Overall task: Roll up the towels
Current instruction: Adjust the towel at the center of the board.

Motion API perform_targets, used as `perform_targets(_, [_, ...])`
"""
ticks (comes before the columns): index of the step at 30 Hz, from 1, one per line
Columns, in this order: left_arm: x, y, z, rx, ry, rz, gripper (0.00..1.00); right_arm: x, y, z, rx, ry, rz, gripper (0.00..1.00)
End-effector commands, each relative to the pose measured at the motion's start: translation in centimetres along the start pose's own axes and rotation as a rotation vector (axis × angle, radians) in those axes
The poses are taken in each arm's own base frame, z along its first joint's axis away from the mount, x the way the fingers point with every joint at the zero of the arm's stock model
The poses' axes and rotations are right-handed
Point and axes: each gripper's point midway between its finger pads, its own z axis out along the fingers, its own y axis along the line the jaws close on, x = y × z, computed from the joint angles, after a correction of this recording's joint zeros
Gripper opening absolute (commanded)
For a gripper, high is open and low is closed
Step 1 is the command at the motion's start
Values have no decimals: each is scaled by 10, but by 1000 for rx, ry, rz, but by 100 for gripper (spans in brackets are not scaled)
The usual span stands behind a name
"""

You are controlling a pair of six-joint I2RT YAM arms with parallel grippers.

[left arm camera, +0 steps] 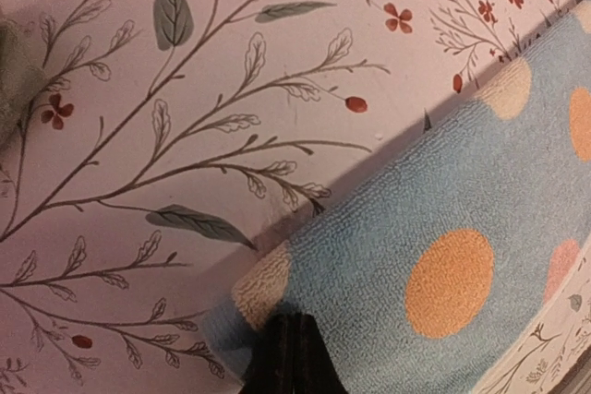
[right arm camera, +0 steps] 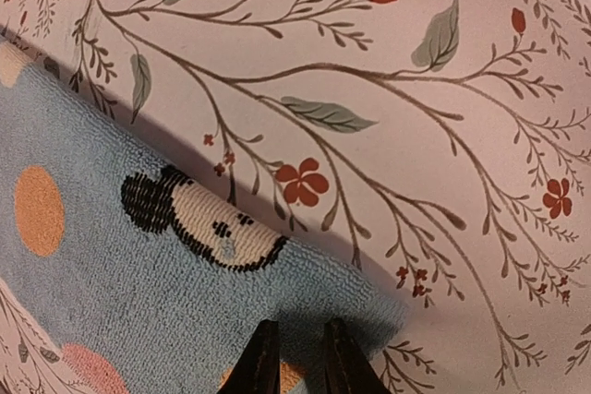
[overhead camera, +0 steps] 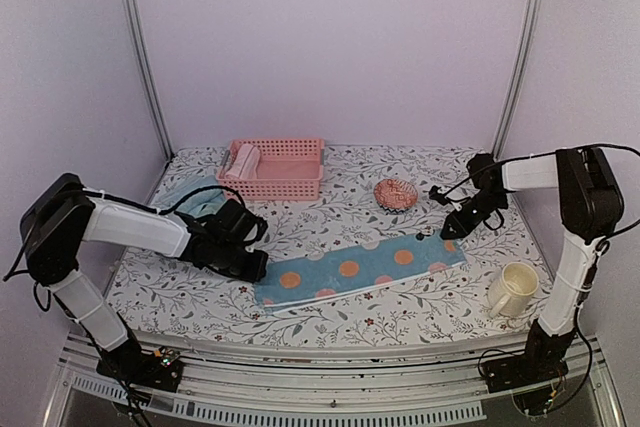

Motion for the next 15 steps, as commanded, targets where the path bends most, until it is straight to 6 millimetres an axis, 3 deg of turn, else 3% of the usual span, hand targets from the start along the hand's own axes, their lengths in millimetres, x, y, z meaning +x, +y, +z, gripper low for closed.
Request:
perform_targets(1, [-12,-14,-9,62,-11,35,0,-20,-9,-13,15,-18,53,21])
perform_targets(4, [-26,-41,-30,151,-58,84,2,-42,0,-45,14,-104,25,23])
perform_targets(8, [-35,-68,-55,230,-96,140,6,-69,5,-102,108,-240,-32,30])
perform_targets(11, [-48,-76,-73,249,-127,164,8,-87,0,-148,211,-350,-39,56])
perform_targets(13, [-59,-79,-84,247,-161,184,11,-92,-11,-171,257,-428,-6,97])
perform_targets(15, [-65,-77,-85,226,-185,194,17,-89,-12,-174,161,-480,97,99])
